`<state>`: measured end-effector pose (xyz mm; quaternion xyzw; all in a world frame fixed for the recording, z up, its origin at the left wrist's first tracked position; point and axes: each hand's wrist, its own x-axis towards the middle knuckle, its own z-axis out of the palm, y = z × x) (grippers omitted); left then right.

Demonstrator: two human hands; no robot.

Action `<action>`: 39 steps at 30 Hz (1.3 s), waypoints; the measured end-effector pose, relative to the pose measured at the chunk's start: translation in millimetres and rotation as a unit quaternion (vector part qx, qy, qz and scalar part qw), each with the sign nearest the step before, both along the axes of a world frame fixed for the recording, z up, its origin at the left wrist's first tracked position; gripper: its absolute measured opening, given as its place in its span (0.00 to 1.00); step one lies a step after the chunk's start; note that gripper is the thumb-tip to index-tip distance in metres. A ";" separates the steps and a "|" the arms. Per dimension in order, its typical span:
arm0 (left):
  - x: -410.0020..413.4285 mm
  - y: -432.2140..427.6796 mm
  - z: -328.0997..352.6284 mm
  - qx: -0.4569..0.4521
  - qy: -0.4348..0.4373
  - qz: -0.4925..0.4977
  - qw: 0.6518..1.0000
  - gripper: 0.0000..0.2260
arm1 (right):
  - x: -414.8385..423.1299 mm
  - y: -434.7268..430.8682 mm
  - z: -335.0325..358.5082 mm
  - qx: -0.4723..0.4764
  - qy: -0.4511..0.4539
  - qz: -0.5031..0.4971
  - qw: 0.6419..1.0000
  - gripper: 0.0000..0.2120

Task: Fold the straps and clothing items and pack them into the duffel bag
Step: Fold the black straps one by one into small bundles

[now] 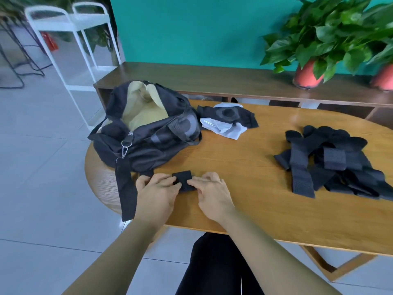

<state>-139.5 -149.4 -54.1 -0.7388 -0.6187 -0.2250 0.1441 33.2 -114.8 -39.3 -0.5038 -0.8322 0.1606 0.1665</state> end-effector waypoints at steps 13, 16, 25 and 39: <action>-8.7 0.6 5.8 0.019 0.035 0.073 0.997 0.12 | -15.3 7.2 5.0 -0.003 -0.004 0.004 1.000 0.31; 2.9 3.7 9.7 0.025 0.034 0.051 0.998 0.13 | 2.4 8.5 5.5 0.003 0.002 -0.018 1.000 0.32; 100.3 27.3 26.9 0.004 0.027 -0.061 0.998 0.12 | 100.4 6.0 16.1 0.040 0.000 -0.113 0.993 0.30; 273.2 85.4 38.1 -0.102 -0.017 -0.121 0.987 0.18 | 247.1 19.5 7.4 0.150 0.059 -0.341 0.926 0.23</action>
